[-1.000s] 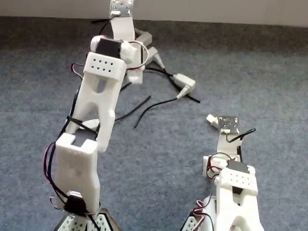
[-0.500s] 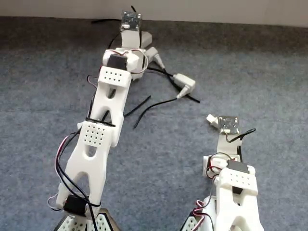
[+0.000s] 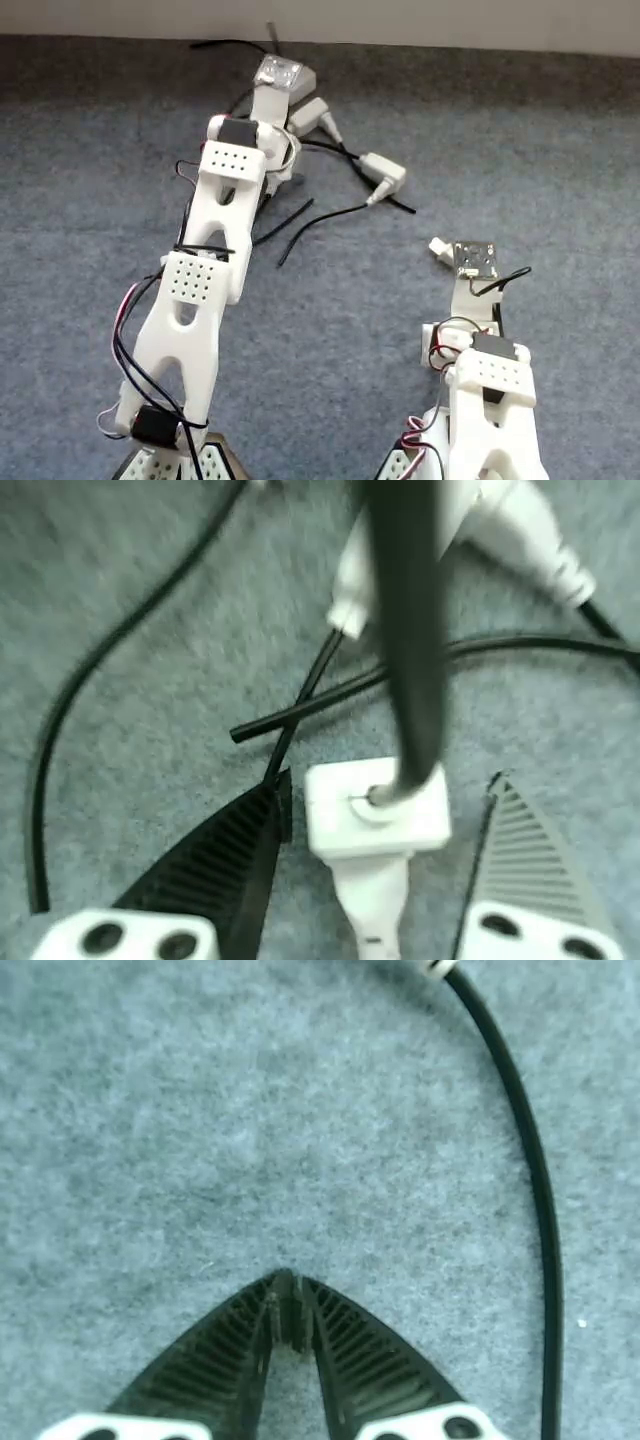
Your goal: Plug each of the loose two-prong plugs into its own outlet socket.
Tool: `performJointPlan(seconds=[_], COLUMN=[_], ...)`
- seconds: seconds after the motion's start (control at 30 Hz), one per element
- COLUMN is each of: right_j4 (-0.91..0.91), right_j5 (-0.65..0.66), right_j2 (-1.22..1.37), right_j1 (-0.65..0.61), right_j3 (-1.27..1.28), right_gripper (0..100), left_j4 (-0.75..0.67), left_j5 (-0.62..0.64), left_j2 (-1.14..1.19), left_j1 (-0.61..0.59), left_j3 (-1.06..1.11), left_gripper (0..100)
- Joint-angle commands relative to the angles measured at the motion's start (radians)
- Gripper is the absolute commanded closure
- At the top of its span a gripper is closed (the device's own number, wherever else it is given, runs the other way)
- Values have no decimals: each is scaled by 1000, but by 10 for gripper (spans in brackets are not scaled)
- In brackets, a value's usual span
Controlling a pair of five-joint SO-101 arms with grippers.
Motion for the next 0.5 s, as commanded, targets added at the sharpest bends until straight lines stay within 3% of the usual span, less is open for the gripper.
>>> performJointPlan(seconds=[0.0,0.13,0.23,0.47], right_j4=[-28,-28,-28,-28], right_j5=[-5,-5,-5,-5], right_j2=[-10,-10,-10,-10], right_j1=[5,5,5,5], right_j3=[1,2,2,2], right_gripper=[992,992,992,992], left_j4=[86,132,187,334], left_j5=[-9,-25,-103,-215], left_j2=[-154,-366,-510,-756], left_j1=[-8,-39,-64,-208], left_j3=[-136,-88,-48,145], left_gripper=[684,683,683,664])
